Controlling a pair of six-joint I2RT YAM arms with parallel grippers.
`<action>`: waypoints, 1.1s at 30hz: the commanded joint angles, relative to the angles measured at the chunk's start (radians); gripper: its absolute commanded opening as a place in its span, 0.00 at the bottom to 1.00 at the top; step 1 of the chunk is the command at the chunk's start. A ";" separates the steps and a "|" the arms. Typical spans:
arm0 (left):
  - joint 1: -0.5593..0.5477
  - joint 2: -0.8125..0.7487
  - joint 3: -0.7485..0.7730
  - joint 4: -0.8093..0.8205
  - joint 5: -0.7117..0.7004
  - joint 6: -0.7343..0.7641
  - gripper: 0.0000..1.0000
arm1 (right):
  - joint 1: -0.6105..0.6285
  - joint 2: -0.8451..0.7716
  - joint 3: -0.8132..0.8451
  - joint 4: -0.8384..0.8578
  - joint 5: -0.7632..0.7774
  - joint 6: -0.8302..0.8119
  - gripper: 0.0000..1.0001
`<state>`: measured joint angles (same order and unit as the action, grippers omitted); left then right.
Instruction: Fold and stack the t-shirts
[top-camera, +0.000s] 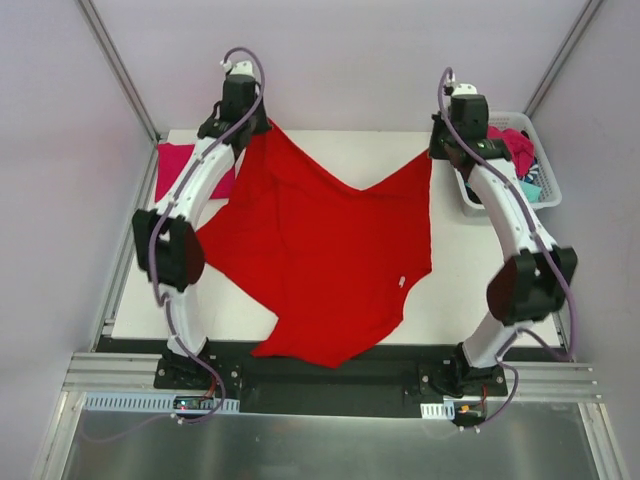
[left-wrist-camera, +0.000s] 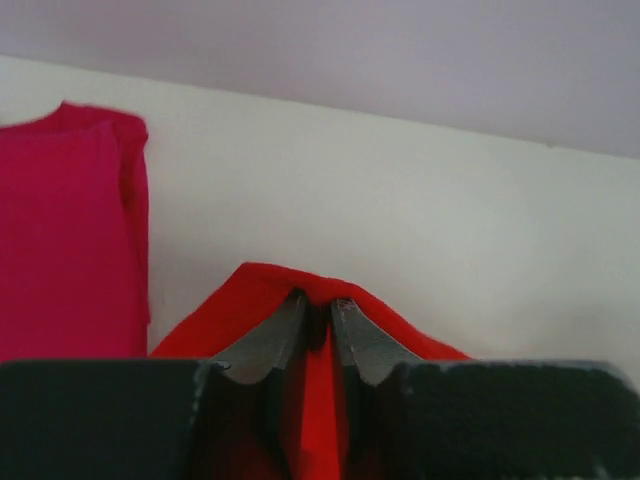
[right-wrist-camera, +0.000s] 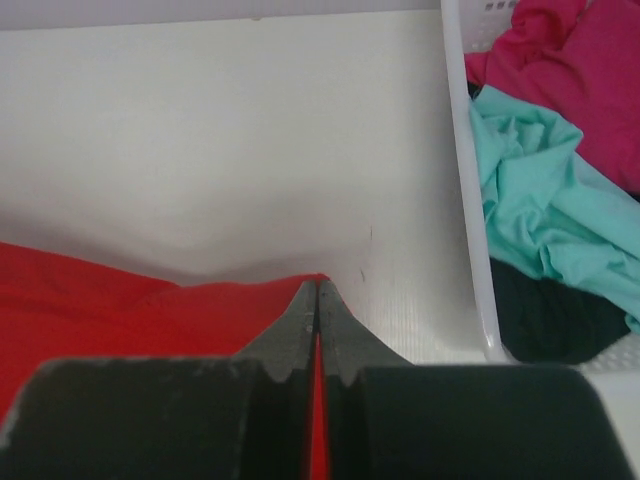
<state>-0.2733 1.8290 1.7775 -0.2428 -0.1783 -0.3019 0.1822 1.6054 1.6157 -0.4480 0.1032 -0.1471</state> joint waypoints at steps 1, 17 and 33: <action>0.043 0.253 0.435 -0.101 0.046 0.006 0.30 | 0.002 0.198 0.199 0.037 0.085 -0.005 0.10; 0.031 0.011 0.245 -0.173 0.063 0.001 0.99 | 0.072 0.082 0.191 -0.040 0.067 -0.019 0.51; -0.023 -0.320 -0.326 -0.386 -0.091 -0.089 0.99 | 0.323 -0.064 -0.152 -0.362 -0.071 0.095 0.50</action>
<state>-0.3283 1.5425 1.5242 -0.5529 -0.1421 -0.3328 0.4953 1.5867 1.5288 -0.7212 0.0620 -0.1043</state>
